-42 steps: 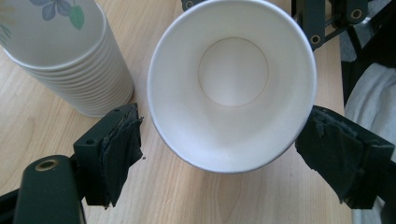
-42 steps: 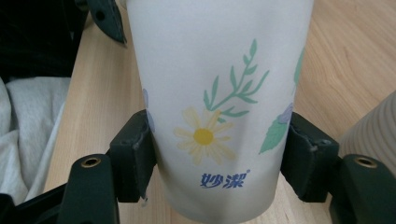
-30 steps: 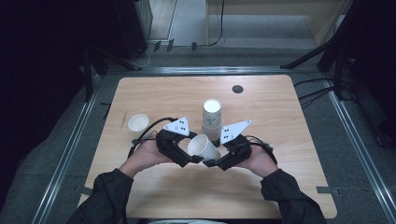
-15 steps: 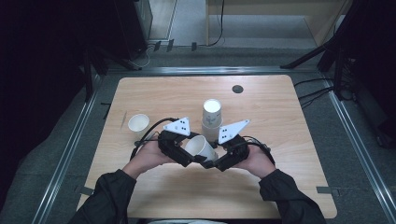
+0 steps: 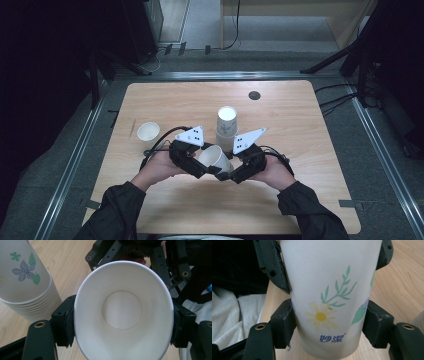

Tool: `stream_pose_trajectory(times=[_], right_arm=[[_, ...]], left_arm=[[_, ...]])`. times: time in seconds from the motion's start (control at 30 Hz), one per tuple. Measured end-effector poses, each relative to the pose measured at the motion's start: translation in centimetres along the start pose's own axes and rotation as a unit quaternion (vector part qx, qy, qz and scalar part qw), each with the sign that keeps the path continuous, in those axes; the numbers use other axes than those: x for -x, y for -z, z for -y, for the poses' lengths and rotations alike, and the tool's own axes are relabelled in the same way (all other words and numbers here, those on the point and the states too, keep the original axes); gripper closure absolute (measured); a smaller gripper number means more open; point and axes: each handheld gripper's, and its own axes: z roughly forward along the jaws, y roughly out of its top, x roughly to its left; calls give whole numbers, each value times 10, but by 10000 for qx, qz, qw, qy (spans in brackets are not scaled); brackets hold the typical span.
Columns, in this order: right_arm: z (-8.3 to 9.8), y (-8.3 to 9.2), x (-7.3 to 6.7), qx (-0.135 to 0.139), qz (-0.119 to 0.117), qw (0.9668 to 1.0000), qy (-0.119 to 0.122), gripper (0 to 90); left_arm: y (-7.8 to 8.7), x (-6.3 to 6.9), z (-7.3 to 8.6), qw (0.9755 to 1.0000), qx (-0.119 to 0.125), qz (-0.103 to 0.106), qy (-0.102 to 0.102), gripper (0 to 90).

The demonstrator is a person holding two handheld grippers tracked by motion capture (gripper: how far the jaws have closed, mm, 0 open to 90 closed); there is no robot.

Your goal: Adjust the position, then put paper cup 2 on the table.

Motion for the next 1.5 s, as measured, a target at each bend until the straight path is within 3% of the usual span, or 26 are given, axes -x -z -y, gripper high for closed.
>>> stream_pose_trajectory(times=[0.23,0.53,0.73,0.83,0.9,1.17,1.27,1.5], right_arm=[[2,1,2,-89,114,9999,-92,269],[5,3,2,-219,329,9992,0,233],[6,7,2,-187,399,9990,-53,223],[8,11,3,-176,554,9983,-54,221],[10,12,3,-198,637,9977,-136,221],[15,25,10,-158,832,9953,-476,206],[16,31,11,-98,1011,9938,-462,213],[19,41,9,-28,1192,9917,-475,213]], left_arm=[[9,-4,1,9999,74,-67,53,247],[23,-8,3,9997,134,-164,97,247],[25,-12,5,9995,-144,-258,63,246],[27,-14,7,9994,-216,-246,107,246],[29,-16,9,9993,-279,-198,143,246],[36,-20,16,9979,-527,-356,133,246],[41,-19,20,9975,-566,-399,118,246],[48,-18,29,9965,-658,-515,56,245]])
